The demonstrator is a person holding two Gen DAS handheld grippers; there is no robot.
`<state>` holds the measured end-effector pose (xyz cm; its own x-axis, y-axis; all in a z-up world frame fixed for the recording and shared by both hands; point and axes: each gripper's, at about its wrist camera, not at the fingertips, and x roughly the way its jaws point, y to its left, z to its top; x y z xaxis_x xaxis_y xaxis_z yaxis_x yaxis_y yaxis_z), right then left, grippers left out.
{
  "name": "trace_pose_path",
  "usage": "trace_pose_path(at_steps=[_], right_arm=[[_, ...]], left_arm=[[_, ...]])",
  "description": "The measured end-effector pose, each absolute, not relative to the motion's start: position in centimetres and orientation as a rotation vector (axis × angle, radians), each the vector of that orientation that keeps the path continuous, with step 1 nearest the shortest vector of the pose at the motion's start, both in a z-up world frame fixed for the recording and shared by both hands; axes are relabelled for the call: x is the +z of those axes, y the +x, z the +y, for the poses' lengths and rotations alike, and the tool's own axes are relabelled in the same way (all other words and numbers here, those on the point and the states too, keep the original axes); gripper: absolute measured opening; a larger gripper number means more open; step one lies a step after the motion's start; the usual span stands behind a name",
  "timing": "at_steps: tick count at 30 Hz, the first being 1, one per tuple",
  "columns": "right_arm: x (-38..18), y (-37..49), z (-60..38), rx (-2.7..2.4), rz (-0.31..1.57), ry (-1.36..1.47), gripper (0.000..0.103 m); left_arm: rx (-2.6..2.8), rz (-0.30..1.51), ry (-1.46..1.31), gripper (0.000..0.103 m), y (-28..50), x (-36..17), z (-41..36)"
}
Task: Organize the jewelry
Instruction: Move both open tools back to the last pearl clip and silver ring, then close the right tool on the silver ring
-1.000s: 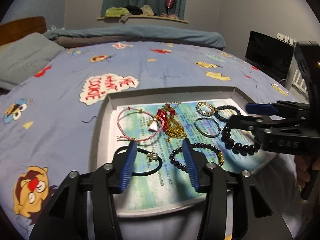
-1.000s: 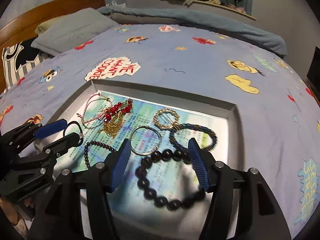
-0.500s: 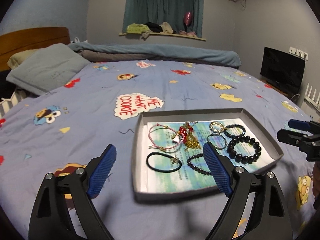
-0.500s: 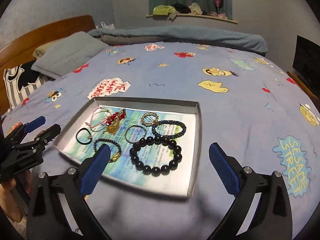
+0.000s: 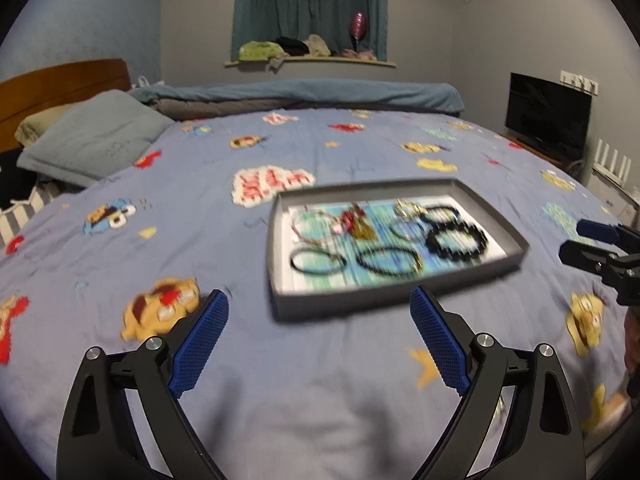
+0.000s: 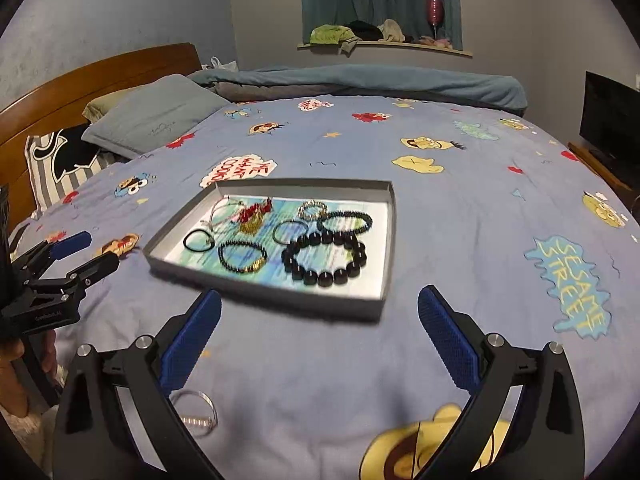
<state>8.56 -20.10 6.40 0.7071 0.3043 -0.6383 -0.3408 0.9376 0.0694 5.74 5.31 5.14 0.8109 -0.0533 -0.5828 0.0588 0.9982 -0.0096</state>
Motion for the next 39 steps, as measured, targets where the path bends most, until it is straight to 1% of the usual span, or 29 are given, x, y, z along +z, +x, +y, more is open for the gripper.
trace_pose_path(at_steps=[11, 17, 23, 26, 28, 29, 30, 33, 34, 36, 39], right_arm=[[2.0, 3.7, -20.0, 0.360, 0.698, -0.097, 0.097], [-0.7, 2.0, -18.0, 0.471, 0.730, -0.115, 0.097], [-2.2, 0.5, -15.5, 0.580, 0.755, -0.105, 0.096], [-2.3, 0.0, -14.2, 0.593, 0.733, -0.143, 0.090], [-2.6, 0.2, -13.7, 0.591, 0.741, -0.150, 0.081], [-2.8, 0.3, -13.6, 0.590, 0.747, -0.150, 0.080], [-3.0, 0.4, -13.5, 0.585, 0.752, -0.153, 0.076], [-3.1, 0.5, -13.5, 0.585, 0.752, -0.153, 0.071], [-3.1, 0.6, -13.6, 0.592, 0.752, -0.144, 0.065], [-3.1, 0.7, -13.4, 0.602, 0.758, -0.138, 0.063], [-3.4, 0.9, -13.1, 0.608, 0.763, -0.144, 0.062]], left_arm=[[-0.172, 0.698, 0.029, 0.092, 1.0, 0.9, 3.0], [-0.141, 0.683, 0.033, 0.092, 0.8, -0.1, 3.7], [-0.096, 0.706, 0.038, 0.092, 1.4, -1.4, 4.6], [-0.112, 0.707, 0.033, 0.092, 1.5, -1.5, 4.5], [-0.121, 0.705, 0.037, 0.092, 1.4, -1.5, 4.3], [-0.126, 0.704, 0.042, 0.092, 1.4, -1.5, 4.2], [-0.130, 0.706, 0.045, 0.092, 1.4, -1.5, 4.1], [-0.137, 0.711, 0.047, 0.092, 1.5, -1.6, 4.1], [-0.137, 0.712, 0.047, 0.092, 1.6, -1.6, 4.1], [-0.134, 0.714, 0.048, 0.092, 1.7, -1.7, 4.1], [-0.133, 0.713, 0.046, 0.092, 1.7, -1.7, 4.1]])
